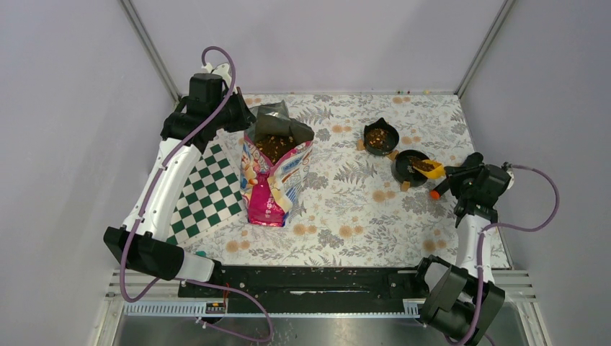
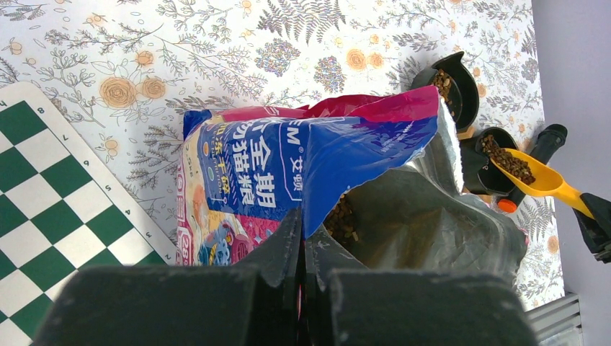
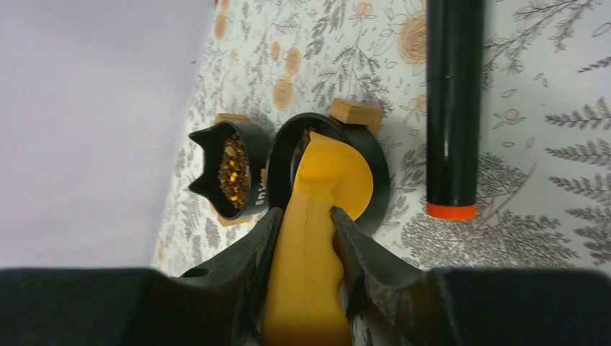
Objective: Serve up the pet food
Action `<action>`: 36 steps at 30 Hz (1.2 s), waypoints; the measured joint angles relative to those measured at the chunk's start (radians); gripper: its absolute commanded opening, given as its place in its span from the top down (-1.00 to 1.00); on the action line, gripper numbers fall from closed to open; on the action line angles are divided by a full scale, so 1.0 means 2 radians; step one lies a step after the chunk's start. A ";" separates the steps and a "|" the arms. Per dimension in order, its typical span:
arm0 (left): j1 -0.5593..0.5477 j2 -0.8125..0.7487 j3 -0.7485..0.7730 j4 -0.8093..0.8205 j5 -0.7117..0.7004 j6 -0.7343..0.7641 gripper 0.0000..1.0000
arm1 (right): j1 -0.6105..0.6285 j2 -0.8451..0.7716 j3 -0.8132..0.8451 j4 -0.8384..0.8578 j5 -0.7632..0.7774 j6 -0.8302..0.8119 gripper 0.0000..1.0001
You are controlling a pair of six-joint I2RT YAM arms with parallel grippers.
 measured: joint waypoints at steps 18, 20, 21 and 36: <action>0.000 0.000 0.000 0.000 0.000 0.000 1.00 | 0.047 0.000 0.170 -0.238 0.110 -0.118 1.00; 0.000 0.000 0.000 0.000 0.000 0.000 1.00 | 0.058 -0.001 0.183 -0.251 0.126 -0.128 1.00; 0.000 0.000 0.000 0.000 0.000 0.000 1.00 | 0.064 -0.001 0.188 -0.257 0.131 -0.133 1.00; 0.000 0.000 0.000 0.000 0.003 -0.001 1.00 | 0.126 -0.012 0.208 -0.076 -0.117 -0.069 1.00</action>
